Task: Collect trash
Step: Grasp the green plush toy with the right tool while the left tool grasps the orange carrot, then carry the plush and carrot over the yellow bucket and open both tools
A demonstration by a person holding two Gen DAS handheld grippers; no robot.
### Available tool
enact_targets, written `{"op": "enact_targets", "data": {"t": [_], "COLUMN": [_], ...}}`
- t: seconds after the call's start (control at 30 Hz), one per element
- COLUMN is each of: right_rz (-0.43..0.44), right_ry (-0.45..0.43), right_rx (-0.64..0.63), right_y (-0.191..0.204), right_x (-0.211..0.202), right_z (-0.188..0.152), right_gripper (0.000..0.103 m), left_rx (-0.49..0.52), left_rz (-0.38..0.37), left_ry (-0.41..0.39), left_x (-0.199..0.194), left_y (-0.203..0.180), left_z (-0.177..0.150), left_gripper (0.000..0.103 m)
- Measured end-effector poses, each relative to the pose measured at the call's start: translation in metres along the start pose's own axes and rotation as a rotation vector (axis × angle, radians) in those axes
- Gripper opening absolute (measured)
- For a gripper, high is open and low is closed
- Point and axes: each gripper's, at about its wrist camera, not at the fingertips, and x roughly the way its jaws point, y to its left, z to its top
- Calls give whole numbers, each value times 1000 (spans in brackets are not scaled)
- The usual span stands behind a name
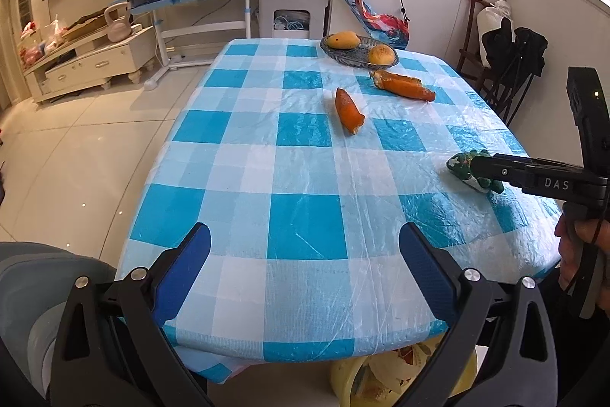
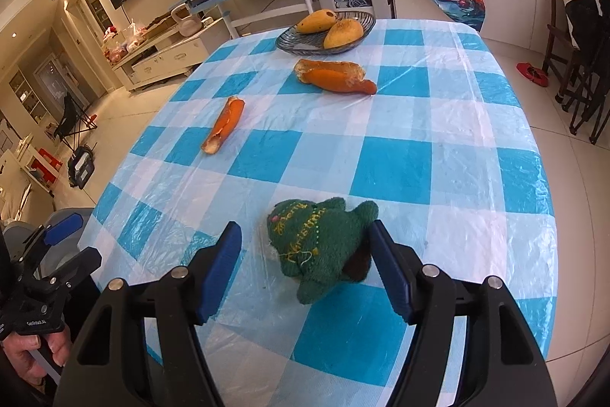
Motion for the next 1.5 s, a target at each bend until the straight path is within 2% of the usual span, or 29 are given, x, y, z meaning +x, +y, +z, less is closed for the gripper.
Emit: {"op": "enact_targets", "data": {"t": [0.3, 0.37, 0.6, 0.7, 0.73, 0.77, 0.83, 0.87, 0.97, 1.03, 1.27, 1.37, 1.5], "right_rz": [3, 9, 59, 80, 88, 97, 118, 124, 151, 170, 252, 278, 265], "right_ry": [13, 9, 11, 7, 6, 3, -2, -4, -9, -15, -20, 8, 79], "right_rx": [5, 7, -4, -12, -13, -12, -13, -16, -13, -11, -18, -35, -78], "right_y": [-5, -6, -5, -4, -3, -3, -2, -2, 0, 3, 21, 35, 49], "right_x": [10, 10, 9, 5, 4, 1, -5, -7, -14, -21, -46, -57, -67], "right_z": [1, 1, -1, 0, -1, -1, -2, -3, -6, -8, -21, -43, -84], "right_gripper": [66, 57, 43, 36, 31, 27, 25, 24, 24, 24, 24, 24, 24], "left_rx": [-23, -33, -14, 31, 43, 54, 66, 68, 78, 50, 19, 12, 26], "left_rz": [-22, -32, -65, -38, -27, -24, -39, -50, -65, -120, -208, -242, -290], "left_ry": [35, 45, 42, 70, 85, 102, 134, 162, 149, 146, 89, 71, 58], "left_x": [37, 48, 85, 112, 121, 130, 145, 153, 157, 151, 99, 69, 27], "left_y": [1, -1, -29, -44, -48, -50, -54, -55, -56, -51, -38, -34, -35], "left_z": [29, 41, 88, 104, 107, 110, 114, 115, 115, 113, 81, 61, 27], "left_gripper": [96, 96, 96, 95, 95, 92, 70, 50, 18, 17, 16, 16, 16]}}
